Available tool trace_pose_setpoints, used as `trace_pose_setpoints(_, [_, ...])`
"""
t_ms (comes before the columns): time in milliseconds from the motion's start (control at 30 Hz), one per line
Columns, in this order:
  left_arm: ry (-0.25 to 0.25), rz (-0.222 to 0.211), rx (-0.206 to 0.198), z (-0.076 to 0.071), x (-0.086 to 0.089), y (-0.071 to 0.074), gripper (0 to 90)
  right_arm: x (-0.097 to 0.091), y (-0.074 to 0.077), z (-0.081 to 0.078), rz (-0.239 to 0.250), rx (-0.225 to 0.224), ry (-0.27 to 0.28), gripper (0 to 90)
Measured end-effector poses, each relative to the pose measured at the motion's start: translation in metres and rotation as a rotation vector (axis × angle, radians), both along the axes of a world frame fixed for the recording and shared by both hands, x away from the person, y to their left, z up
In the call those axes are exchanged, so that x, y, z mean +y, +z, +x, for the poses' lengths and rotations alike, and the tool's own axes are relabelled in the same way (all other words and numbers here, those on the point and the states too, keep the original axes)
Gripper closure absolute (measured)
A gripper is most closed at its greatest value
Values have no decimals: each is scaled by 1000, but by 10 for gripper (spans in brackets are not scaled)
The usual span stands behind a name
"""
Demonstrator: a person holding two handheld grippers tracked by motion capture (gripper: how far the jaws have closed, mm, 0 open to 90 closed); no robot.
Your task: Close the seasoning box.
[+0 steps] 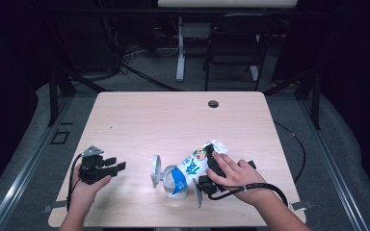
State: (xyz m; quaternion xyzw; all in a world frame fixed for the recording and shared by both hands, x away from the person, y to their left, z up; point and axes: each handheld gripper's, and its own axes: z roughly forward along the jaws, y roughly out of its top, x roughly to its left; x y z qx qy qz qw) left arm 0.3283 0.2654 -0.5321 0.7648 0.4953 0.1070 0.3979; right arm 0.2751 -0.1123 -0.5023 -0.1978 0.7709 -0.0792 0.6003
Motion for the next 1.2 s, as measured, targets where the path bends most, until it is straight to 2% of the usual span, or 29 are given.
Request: trace_pose_setpoints(1200, [3, -3, -5, 0, 0, -1, 479, 0, 0, 0, -8, -3, 10, 518])
